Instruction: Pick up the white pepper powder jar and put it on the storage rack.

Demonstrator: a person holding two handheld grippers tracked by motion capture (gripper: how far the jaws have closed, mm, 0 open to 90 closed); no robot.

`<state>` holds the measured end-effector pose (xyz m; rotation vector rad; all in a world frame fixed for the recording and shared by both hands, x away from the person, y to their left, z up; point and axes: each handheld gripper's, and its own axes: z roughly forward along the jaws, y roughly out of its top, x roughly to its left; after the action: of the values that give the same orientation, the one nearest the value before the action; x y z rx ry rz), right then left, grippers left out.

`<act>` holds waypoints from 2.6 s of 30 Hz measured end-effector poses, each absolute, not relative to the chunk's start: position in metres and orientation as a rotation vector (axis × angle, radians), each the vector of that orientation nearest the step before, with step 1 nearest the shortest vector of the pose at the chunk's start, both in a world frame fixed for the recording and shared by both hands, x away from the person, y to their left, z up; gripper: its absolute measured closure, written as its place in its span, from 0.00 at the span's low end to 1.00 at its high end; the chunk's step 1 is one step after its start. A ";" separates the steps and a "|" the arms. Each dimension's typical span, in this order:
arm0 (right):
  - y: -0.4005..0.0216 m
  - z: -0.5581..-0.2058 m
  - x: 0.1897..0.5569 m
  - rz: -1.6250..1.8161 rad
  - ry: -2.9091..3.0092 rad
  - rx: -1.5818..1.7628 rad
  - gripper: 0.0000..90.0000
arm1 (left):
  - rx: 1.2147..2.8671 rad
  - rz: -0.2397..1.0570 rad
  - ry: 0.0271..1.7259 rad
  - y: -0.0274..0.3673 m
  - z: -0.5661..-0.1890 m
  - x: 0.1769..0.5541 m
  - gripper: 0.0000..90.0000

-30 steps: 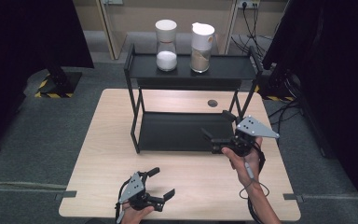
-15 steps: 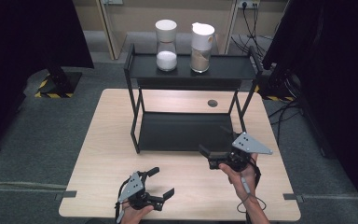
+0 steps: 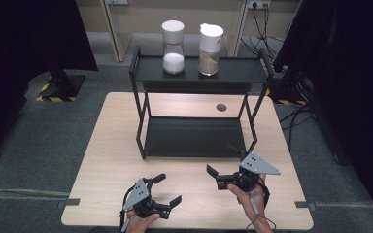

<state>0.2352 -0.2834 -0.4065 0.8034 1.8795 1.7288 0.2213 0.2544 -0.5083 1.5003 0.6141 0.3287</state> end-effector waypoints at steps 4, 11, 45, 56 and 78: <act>-0.285 -0.415 0.232 1.722 1.893 0.806 0.01 | 1.499 0.330 0.614 0.255 -0.508 0.221 0.01; -0.287 -0.429 0.226 1.719 1.908 0.822 0.01 | 1.497 0.331 0.615 0.255 -0.508 0.221 0.01; -0.289 -0.467 0.212 1.742 1.960 0.885 0.01 | 1.490 0.342 0.631 0.255 -0.508 0.221 0.01; -0.288 -0.467 0.211 1.737 1.960 0.880 0.01 | 1.488 0.338 0.627 0.255 -0.509 0.219 0.01; -0.289 -0.468 0.210 1.731 1.949 0.890 0.01 | 1.487 0.339 0.631 0.255 -0.509 0.219 0.01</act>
<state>0.2102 -0.2894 -0.4680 0.8899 1.9487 1.7307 0.2193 0.2553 -0.5089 1.4874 0.6310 0.3389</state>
